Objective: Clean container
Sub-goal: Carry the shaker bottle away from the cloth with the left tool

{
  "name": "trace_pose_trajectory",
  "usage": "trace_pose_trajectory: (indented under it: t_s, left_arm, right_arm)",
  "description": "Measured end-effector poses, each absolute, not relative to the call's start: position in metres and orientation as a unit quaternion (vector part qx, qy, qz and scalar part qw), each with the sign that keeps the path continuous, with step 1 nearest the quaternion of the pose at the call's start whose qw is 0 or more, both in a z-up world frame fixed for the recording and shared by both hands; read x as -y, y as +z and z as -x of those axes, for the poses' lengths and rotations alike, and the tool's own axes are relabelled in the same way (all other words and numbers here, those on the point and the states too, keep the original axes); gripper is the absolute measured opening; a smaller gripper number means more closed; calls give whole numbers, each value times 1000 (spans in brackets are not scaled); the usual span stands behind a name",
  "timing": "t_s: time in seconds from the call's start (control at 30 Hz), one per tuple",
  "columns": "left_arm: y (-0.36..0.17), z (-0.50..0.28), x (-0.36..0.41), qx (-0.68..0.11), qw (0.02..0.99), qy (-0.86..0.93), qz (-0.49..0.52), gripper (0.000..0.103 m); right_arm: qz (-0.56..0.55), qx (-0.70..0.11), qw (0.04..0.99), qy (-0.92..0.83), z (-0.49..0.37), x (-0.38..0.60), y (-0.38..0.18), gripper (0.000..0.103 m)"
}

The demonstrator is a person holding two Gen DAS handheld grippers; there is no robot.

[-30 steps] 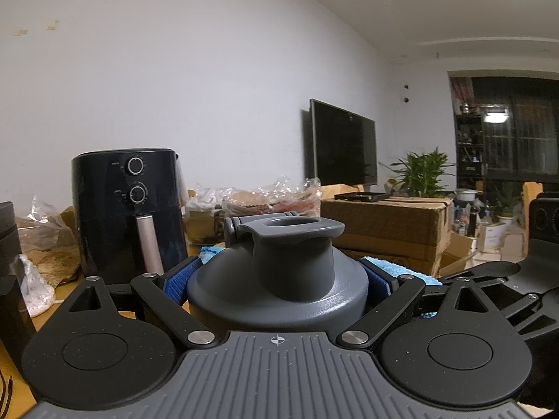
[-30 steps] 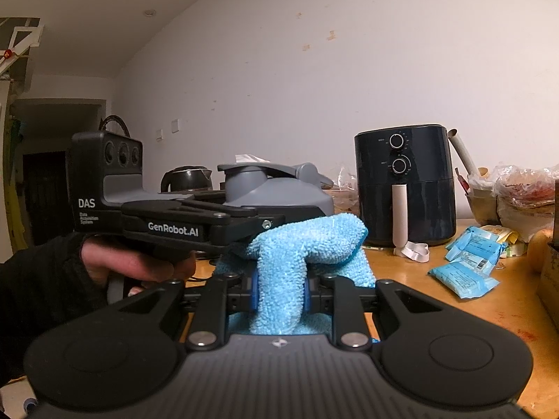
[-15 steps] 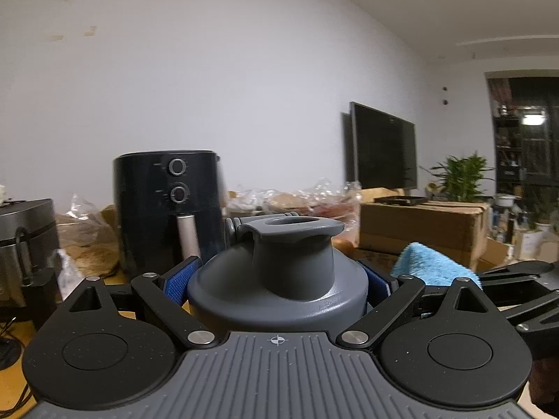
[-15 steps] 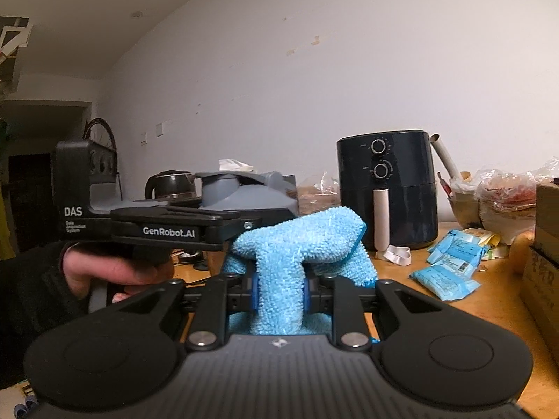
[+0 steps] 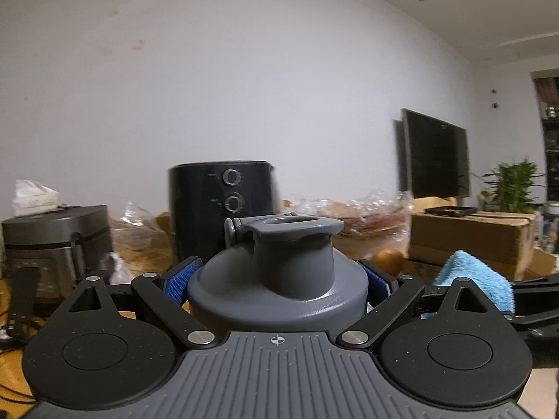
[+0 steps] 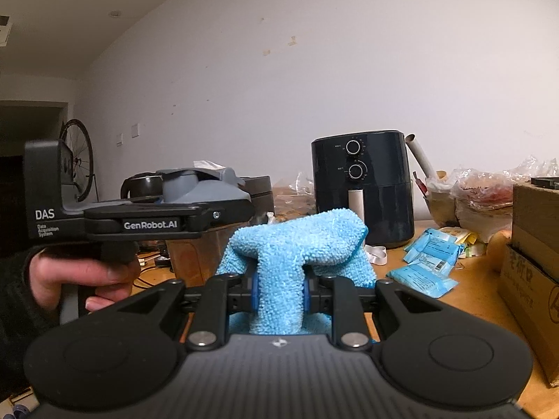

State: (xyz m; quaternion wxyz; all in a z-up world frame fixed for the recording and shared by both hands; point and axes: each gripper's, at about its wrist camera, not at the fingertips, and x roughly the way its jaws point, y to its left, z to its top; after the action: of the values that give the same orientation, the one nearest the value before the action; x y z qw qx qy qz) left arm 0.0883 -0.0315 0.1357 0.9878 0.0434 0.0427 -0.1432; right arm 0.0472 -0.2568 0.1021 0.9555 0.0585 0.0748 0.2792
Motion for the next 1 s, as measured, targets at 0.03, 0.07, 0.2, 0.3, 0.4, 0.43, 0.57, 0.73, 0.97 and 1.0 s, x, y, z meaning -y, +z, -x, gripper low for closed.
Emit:
trace_pose_trajectory:
  t_s: [0.03, 0.07, 0.2, 0.3, 0.4, 0.43, 0.57, 0.73, 0.97, 1.0]
  left_arm:
    - [136, -88, 31, -43, 989, -135, -40, 95]
    - [137, -88, 31, -43, 990, -127, -37, 95]
    - [138, -87, 29, -42, 994, -95, -31, 95]
    - [139, -87, 28, -41, 995, -81, -30, 95]
    - [140, -86, 27, -40, 996, -71, -29, 95]
    - [140, -86, 27, -39, 997, -67, -29, 95]
    - [140, -84, 28, -34, 998, -48, -31, 95]
    - [142, -82, 29, -28, 999, -23, -32, 95]
    - [145, -79, 28, -24, 999, -1, -30, 95]
    - [145, -79, 28, -23, 999, 4, -30, 95]
  right_arm:
    - [-59, -75, 956, 278, -48, 257, 103, 18]
    - [-59, -75, 956, 278, -48, 257, 103, 18]
    - [-60, -76, 958, 271, -49, 258, 104, 18]
    - [-59, -78, 959, 265, -50, 258, 103, 18]
    - [-61, -78, 961, 259, -52, 259, 103, 21]
    - [-61, -78, 961, 258, -52, 259, 103, 22]
    - [-62, -82, 961, 256, -54, 258, 103, 23]
    - [-63, -86, 964, 244, -59, 259, 102, 23]
    - [-59, -94, 965, 237, -63, 258, 100, 23]
    - [-59, -94, 966, 235, -64, 258, 99, 23]
